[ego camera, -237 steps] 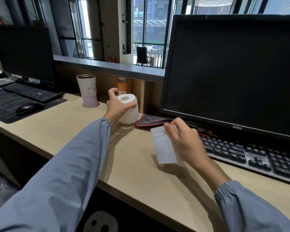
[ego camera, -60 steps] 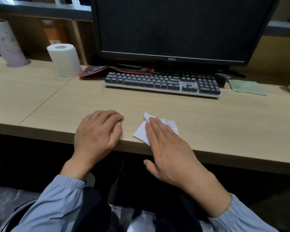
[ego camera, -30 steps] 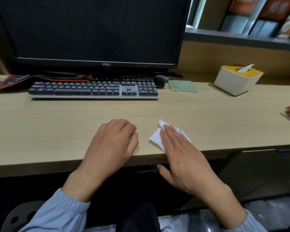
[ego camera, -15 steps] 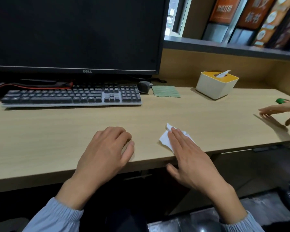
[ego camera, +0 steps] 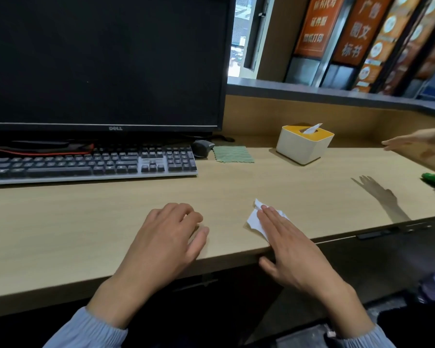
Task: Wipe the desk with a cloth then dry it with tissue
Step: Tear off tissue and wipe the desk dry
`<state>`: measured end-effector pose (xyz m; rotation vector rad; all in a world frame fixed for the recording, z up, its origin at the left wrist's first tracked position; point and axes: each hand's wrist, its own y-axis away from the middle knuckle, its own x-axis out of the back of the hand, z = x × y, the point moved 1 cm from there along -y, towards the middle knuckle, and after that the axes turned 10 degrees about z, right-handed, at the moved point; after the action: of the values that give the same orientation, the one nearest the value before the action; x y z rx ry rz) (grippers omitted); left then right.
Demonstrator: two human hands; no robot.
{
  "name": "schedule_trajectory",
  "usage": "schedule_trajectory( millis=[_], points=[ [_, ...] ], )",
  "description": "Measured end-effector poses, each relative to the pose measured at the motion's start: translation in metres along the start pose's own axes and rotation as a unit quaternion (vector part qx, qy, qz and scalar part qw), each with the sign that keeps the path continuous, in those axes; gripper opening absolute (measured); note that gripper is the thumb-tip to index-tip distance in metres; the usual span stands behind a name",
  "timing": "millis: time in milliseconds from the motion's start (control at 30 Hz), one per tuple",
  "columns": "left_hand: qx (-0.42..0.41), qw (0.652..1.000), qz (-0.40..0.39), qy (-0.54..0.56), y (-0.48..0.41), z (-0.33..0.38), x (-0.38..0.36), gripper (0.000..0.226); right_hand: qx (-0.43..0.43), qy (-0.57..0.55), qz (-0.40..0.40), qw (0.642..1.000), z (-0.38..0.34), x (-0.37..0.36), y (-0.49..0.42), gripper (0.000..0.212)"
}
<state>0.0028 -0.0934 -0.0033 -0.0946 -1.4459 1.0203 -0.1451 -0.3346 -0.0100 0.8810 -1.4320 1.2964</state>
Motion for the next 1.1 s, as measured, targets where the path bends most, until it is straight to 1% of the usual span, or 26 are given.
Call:
schedule_trajectory(
  millis=[133, 267, 433, 500, 600, 667, 767, 933, 1033, 1100],
  points=[
    [0.008, 1.000, -0.022, 0.006, 0.001, -0.001, -0.008, 0.036, -0.001, -0.011, -0.006, 1.000, 0.003, 0.000, 0.001, 0.096],
    [0.016, 0.999, -0.026, 0.017, 0.003, -0.004, -0.008, 0.034, -0.024, -0.054, -0.017, 0.998, -0.001, 0.007, 0.005, 0.097],
    [0.025, 0.999, -0.022, 0.018, 0.005, -0.002, -0.007, 0.032, -0.054, -0.104, -0.042, 0.992, -0.003, 0.012, 0.006, 0.086],
    [0.030, 0.999, -0.024, 0.019, 0.005, -0.003, -0.008, 0.031, -0.061, -0.118, -0.068, 0.989, -0.003, 0.014, 0.003, 0.081],
    [0.038, 0.999, -0.020, 0.024, 0.004, -0.003, -0.010, 0.030, -0.076, -0.147, -0.128, 0.978, -0.001, 0.021, -0.006, 0.075],
    [0.044, 0.999, -0.019, 0.026, 0.003, -0.002, -0.010, 0.029, -0.081, -0.150, -0.157, 0.973, 0.002, 0.022, -0.017, 0.076],
    [0.052, 0.998, -0.019, 0.034, 0.002, -0.002, -0.010, 0.027, -0.084, -0.136, -0.192, 0.968, 0.007, 0.019, -0.043, 0.083],
    [0.064, 0.997, -0.028, 0.040, -0.001, -0.002, -0.011, 0.027, -0.081, -0.121, -0.209, 0.967, 0.016, 0.011, -0.096, 0.082],
    [0.066, 0.997, -0.025, 0.038, 0.000, -0.002, -0.012, 0.027, -0.079, -0.110, -0.209, 0.968, 0.024, 0.003, -0.129, 0.083],
    [0.064, 0.997, -0.022, 0.038, 0.000, -0.002, -0.012, 0.026, -0.079, -0.104, -0.202, 0.971, 0.028, -0.001, -0.151, 0.081]
  ],
)
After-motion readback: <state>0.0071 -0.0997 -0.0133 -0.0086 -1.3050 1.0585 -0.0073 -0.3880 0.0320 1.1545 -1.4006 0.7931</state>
